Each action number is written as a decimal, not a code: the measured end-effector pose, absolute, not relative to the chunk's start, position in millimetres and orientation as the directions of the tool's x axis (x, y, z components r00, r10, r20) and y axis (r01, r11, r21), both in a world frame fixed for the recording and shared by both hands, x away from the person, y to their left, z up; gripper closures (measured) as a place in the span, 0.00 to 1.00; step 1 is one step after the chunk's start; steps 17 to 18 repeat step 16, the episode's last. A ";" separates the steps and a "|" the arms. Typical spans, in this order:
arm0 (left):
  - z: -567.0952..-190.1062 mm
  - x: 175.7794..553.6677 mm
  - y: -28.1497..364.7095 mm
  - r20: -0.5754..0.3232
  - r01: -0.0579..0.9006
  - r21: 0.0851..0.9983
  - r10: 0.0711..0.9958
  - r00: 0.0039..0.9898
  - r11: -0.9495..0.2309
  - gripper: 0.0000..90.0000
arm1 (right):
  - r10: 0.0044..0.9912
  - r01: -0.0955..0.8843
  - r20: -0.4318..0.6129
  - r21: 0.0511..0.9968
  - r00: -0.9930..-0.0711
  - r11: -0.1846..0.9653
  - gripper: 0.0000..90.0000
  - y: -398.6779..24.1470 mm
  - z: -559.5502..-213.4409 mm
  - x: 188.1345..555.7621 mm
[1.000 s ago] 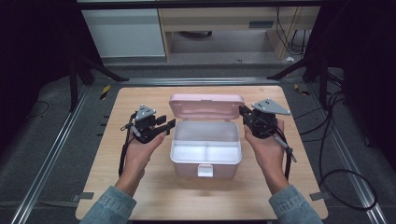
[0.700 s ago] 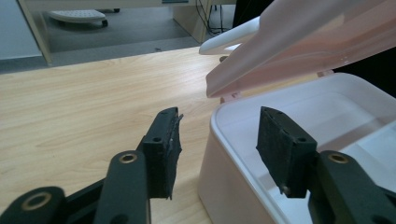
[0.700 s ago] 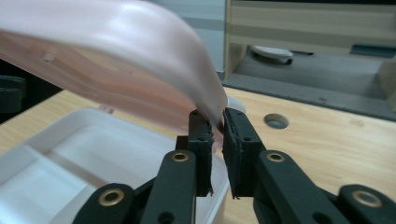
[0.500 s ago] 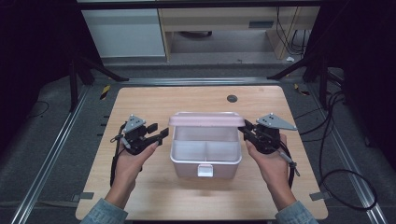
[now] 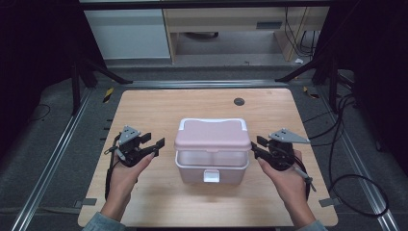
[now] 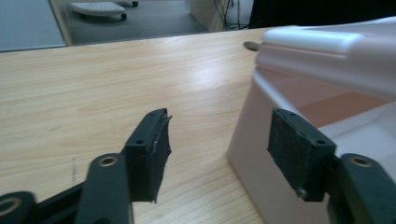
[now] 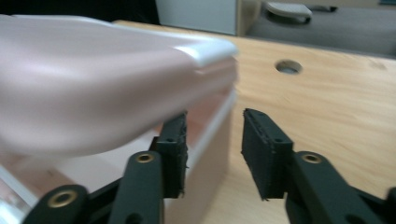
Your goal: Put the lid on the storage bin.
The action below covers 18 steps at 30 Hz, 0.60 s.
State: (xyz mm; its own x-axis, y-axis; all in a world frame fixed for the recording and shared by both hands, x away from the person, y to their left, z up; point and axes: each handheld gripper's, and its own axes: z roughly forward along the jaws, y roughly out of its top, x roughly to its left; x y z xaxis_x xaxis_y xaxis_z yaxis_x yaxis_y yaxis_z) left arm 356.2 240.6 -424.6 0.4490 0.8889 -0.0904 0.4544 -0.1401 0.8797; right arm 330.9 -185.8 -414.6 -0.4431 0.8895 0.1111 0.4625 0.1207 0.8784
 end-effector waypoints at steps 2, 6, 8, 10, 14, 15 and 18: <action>-429.3 356.6 245.0 -0.058 0.455 0.875 0.899 0.434 -0.163 0.33 | 0.904 0.456 0.102 0.883 -0.415 0.110 0.57 -195.2 -419.0 327.7; -445.3 358.6 256.2 -0.043 0.476 0.865 0.920 0.389 -0.160 0.19 | 0.933 0.450 0.079 0.888 -0.351 0.094 0.38 -212.1 -430.2 332.2; -458.6 361.8 262.1 -0.041 0.505 0.847 0.926 0.376 -0.168 0.14 | 0.942 0.474 0.079 0.876 -0.326 0.091 0.29 -218.7 -442.0 341.8; -474.3 365.8 269.7 -0.045 0.542 0.822 0.929 0.367 -0.174 0.10 | 0.949 0.516 0.111 0.855 -0.296 0.061 0.22 -224.7 -457.4 353.2; -503.8 370.6 289.7 -0.063 0.610 0.774 0.940 0.336 -0.167 0.06 | 0.964 0.561 0.144 0.828 -0.223 0.006 0.18 -231.0 -488.1 368.5; -508.6 371.7 294.3 -0.060 0.621 0.766 0.944 0.324 -0.165 0.06 | 0.965 0.564 0.146 0.826 -0.216 0.001 0.17 -231.6 -494.0 370.5; -512.5 372.7 298.5 -0.057 0.630 0.759 0.948 0.315 -0.164 0.06 | 0.967 0.576 0.137 0.817 -0.213 0.011 0.16 -231.8 -498.1 372.7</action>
